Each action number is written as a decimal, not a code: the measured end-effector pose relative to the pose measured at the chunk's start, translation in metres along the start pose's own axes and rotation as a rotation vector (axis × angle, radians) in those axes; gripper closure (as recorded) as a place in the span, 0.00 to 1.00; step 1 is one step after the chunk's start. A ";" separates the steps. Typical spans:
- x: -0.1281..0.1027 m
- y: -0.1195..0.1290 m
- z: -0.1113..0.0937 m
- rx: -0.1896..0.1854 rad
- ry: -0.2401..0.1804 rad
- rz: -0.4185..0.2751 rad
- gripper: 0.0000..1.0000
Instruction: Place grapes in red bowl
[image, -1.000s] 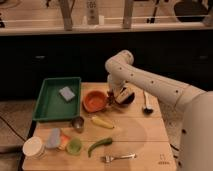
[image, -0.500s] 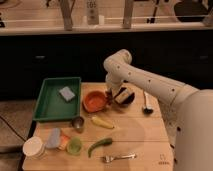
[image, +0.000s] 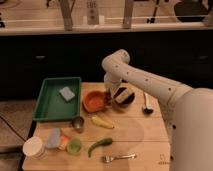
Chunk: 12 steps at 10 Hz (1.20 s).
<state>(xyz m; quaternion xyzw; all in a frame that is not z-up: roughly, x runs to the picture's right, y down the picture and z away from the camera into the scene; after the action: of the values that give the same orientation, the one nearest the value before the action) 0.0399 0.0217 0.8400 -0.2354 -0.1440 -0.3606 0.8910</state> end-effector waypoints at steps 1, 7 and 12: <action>-0.001 -0.002 0.003 -0.003 -0.001 -0.014 1.00; -0.010 -0.012 0.010 -0.014 -0.020 -0.069 1.00; -0.011 -0.022 0.015 -0.025 -0.033 -0.094 1.00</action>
<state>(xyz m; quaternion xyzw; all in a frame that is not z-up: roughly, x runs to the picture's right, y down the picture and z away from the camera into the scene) 0.0153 0.0225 0.8549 -0.2452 -0.1652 -0.3998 0.8676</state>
